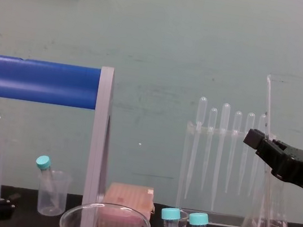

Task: Hold the thermometer with one hand and immerse one end into the beaker, then reinsert it into the test tube rack.

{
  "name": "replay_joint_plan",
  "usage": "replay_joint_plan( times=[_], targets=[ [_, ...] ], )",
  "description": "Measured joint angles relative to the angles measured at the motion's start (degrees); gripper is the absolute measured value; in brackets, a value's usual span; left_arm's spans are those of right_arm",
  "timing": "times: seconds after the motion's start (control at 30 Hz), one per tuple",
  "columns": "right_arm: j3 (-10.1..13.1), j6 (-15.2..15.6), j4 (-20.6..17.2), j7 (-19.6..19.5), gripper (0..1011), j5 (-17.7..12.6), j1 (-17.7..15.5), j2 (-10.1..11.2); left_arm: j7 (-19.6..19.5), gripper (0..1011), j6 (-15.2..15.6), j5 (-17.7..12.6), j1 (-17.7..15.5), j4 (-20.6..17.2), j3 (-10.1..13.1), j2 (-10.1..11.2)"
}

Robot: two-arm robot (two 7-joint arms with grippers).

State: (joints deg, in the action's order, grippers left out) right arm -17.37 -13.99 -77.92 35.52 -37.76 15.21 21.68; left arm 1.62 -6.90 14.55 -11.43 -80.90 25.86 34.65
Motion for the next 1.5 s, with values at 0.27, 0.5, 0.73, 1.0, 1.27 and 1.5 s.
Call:
replay_joint_plan(
  times=[0.27,0.5,0.73,1.0,1.27,1.5],
  targets=[
    [0.0,0.0,0.0,0.1,72,0.0,0.0,0.0,0.0,1008,0.0,0.0,0.0,0.0,0.0,0.0],
    [0.0,-0.1,0.0,0.1,293,0.0,0.1,0.0,0.0,1008,0.0,0.0,0.0,0.0,0.0,0.0],
    [0.0,-0.1,0.0,0.2,494,-0.1,0.1,0.0,0.0,1008,0.0,0.0,0.0,0.0,0.0,0.0],
    [0.0,-0.1,0.0,0.2,755,-0.1,0.1,0.0,0.0,1008,0.0,0.0,0.0,0.0,0.0,0.0],
    [0.0,-0.1,0.0,0.2,959,-0.1,0.1,0.0,0.0,1008,0.0,0.0,0.0,0.0,0.0,0.0],
    [0.0,-0.1,0.0,0.2,1003,-0.1,0.1,0.0,0.0,1008,0.0,0.0,0.0,0.0,0.0,0.0]
  ],
)
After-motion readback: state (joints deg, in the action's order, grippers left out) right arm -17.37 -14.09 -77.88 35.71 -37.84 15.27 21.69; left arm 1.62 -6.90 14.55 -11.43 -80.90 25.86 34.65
